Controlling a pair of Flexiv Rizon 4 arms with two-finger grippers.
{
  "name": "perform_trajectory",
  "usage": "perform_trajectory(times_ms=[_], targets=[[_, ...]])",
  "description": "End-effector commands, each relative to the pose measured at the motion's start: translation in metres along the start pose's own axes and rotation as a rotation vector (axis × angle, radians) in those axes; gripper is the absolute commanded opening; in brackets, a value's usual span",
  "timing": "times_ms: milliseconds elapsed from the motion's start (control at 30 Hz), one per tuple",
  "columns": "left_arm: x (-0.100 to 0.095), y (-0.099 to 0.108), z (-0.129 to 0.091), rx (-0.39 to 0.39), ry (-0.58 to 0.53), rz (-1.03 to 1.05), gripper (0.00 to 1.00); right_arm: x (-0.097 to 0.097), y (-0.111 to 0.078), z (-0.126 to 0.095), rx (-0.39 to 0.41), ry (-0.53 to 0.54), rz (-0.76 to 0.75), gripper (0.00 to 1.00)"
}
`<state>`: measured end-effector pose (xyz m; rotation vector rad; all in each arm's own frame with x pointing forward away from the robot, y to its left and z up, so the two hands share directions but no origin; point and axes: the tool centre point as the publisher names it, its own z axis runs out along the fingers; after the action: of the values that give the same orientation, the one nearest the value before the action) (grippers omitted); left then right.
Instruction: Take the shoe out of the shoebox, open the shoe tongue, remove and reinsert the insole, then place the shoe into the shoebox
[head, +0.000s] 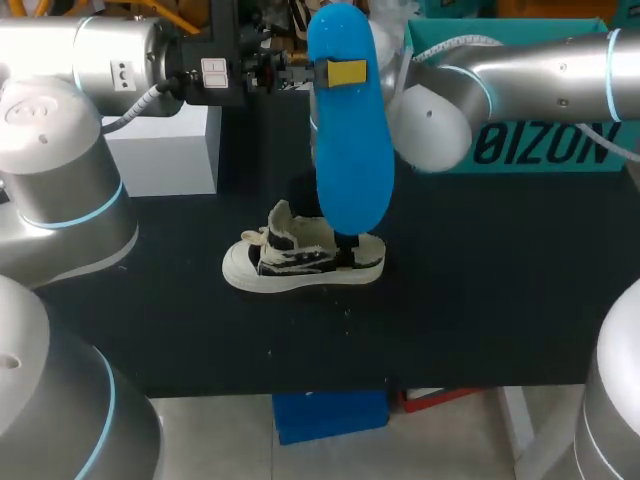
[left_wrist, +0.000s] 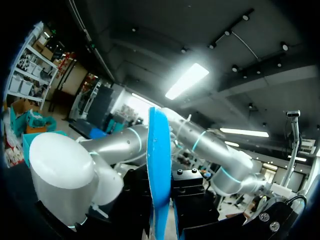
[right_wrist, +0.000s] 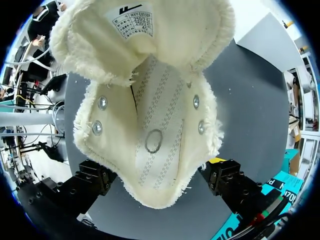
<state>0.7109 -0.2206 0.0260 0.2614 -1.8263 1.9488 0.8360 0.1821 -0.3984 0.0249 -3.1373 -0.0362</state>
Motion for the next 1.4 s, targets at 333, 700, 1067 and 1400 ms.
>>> perform_trajectory(times_ms=[333, 700, 1067, 1400], targets=[[0.0, 0.001, 0.002, 0.001, -0.004, 0.001, 0.0, 0.004, -0.008, 0.004, -0.242, 0.008, -0.039, 1.0], [0.0, 0.001, 0.002, 0.001, -0.004, 0.001, 0.0, 0.004, -0.007, 0.008, -0.378, 0.001, -0.053, 1.0], [0.0, 0.001, 0.002, 0.001, -0.004, 0.001, 0.0, 0.004, -0.008, 0.013, -0.541, -0.024, -0.06, 1.0], [0.0, 0.001, 0.002, 0.001, -0.004, 0.001, 0.0, 0.005, -0.015, 0.021, -0.688, -0.043, -0.055, 1.0]])
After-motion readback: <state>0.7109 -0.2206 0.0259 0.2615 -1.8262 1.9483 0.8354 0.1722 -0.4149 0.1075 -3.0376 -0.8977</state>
